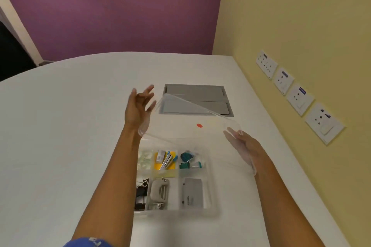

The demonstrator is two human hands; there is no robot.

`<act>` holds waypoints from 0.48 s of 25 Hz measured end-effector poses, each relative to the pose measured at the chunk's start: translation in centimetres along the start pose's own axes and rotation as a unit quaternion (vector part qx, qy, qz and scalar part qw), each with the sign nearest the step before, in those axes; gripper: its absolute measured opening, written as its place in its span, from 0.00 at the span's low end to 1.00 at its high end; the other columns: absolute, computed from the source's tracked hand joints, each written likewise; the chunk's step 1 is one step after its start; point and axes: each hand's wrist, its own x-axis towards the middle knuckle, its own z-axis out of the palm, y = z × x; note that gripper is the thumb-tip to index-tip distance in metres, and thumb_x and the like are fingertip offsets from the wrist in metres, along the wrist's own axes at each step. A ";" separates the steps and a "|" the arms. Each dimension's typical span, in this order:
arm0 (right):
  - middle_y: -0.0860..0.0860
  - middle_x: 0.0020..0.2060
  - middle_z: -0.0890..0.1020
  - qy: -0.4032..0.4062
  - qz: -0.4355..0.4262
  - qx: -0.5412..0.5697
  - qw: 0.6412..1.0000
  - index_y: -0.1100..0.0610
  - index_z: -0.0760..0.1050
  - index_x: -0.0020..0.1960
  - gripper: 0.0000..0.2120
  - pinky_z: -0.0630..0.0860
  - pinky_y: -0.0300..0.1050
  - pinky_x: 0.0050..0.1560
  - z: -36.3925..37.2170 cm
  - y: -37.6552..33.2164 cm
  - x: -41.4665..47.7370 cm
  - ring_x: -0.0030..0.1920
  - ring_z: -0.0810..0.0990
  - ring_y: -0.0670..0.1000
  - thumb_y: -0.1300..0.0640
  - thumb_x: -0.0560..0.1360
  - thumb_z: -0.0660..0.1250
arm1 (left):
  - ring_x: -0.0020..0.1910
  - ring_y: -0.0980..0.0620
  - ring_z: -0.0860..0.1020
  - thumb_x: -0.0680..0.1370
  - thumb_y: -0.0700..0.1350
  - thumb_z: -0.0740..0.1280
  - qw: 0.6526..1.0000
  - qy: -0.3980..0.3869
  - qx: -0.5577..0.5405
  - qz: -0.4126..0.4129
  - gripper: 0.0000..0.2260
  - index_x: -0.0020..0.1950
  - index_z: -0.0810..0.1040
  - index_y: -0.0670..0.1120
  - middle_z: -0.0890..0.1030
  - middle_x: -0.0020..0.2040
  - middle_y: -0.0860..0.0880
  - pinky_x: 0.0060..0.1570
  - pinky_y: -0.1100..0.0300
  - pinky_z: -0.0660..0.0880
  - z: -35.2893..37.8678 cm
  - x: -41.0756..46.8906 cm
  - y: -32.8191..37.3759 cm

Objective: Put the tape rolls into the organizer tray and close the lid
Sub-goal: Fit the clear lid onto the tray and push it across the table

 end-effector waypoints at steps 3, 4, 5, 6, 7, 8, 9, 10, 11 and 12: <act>0.56 0.56 0.79 0.014 -0.001 -0.101 0.995 0.55 0.50 0.76 0.26 0.84 0.48 0.49 0.6 2.4 -0.5 0.43 0.87 0.55 0.64 0.81 0.55 | 0.73 0.47 0.63 0.82 0.53 0.53 0.939 -0.032 0.321 -0.121 0.18 0.68 0.70 0.48 0.66 0.73 0.48 0.72 0.48 0.61 -4.2 0.6 -0.3; 0.55 0.56 0.79 -0.009 0.005 -0.134 0.991 0.53 0.50 0.76 0.27 0.82 0.50 0.54 1.0 3.2 -0.7 0.44 0.87 0.55 0.63 0.81 0.56 | 0.73 0.45 0.62 0.81 0.53 0.55 0.913 -0.014 0.380 -0.150 0.21 0.72 0.64 0.47 0.63 0.75 0.46 0.72 0.48 0.62 -5.1 0.8 -0.6; 0.54 0.57 0.79 -0.013 0.010 -0.162 0.987 0.51 0.51 0.76 0.27 0.79 0.51 0.58 1.4 4.0 -1.0 0.45 0.87 0.55 0.61 0.80 0.58 | 0.73 0.43 0.63 0.81 0.53 0.57 0.891 0.019 0.422 -0.170 0.23 0.74 0.60 0.45 0.62 0.76 0.45 0.71 0.47 0.63 -5.9 0.9 -0.9; 0.54 0.59 0.79 -0.018 0.014 -0.181 0.983 0.49 0.53 0.75 0.28 0.79 0.51 0.58 1.7 4.8 -1.1 0.47 0.86 0.55 0.59 0.79 0.60 | 0.73 0.42 0.64 0.81 0.52 0.58 0.873 0.055 0.450 -0.178 0.25 0.75 0.59 0.44 0.62 0.76 0.44 0.71 0.46 0.64 -6.8 1.0 -1.4; 0.54 0.61 0.77 -0.022 0.018 -0.206 0.978 0.48 0.54 0.75 0.30 0.80 0.49 0.56 2.0 5.6 -1.3 0.48 0.86 0.55 0.57 0.77 0.63 | 0.72 0.41 0.65 0.81 0.51 0.58 0.855 0.085 0.477 -0.182 0.24 0.74 0.60 0.43 0.62 0.75 0.43 0.71 0.46 0.65 -7.5 1.0 -1.8; 0.53 0.62 0.77 -0.025 0.017 -0.230 0.973 0.48 0.54 0.74 0.31 0.81 0.46 0.53 2.2 6.3 -1.4 0.49 0.86 0.54 0.55 0.76 0.64 | 0.70 0.40 0.67 0.81 0.49 0.58 0.839 0.111 0.500 -0.182 0.23 0.73 0.62 0.41 0.64 0.74 0.42 0.70 0.48 0.66 -8.2 1.0 -2.3; 0.53 0.63 0.76 -0.022 0.015 -0.262 0.965 0.48 0.55 0.74 0.29 0.81 0.44 0.51 2.2 7.1 -1.5 0.49 0.85 0.54 0.54 0.77 0.63 | 0.65 0.40 0.72 0.80 0.47 0.57 0.830 0.133 0.510 -0.181 0.21 0.71 0.66 0.40 0.68 0.72 0.40 0.67 0.50 0.69 -8.8 1.0 -2.5; 0.53 0.63 0.77 -0.008 0.006 -0.303 0.953 0.49 0.55 0.74 0.27 0.81 0.41 0.49 2.4 7.7 -1.6 0.48 0.85 0.53 0.54 0.78 0.61 | 0.59 0.41 0.76 0.80 0.45 0.57 0.832 0.154 0.502 -0.177 0.19 0.68 0.70 0.38 0.71 0.69 0.38 0.62 0.52 0.72 -9.4 0.9 -2.7; 0.53 0.61 0.77 0.017 -0.002 -0.350 0.937 0.50 0.56 0.74 0.26 0.80 0.39 0.46 2.5 8.3 -1.6 0.46 0.84 0.51 0.54 0.79 0.60 | 0.54 0.41 0.77 0.80 0.43 0.58 0.842 0.170 0.483 -0.172 0.17 0.65 0.73 0.36 0.74 0.67 0.37 0.58 0.54 0.73 -9.9 0.6 -2.9; 0.52 0.59 0.78 0.050 -0.009 -0.392 0.919 0.51 0.57 0.74 0.25 0.79 0.37 0.43 2.7 8.9 -1.6 0.44 0.82 0.50 0.53 0.80 0.60 | 0.56 0.41 0.77 0.80 0.42 0.58 0.852 0.181 0.464 -0.163 0.16 0.64 0.74 0.36 0.75 0.65 0.37 0.58 0.53 0.72 -10.4 0.2 -3.0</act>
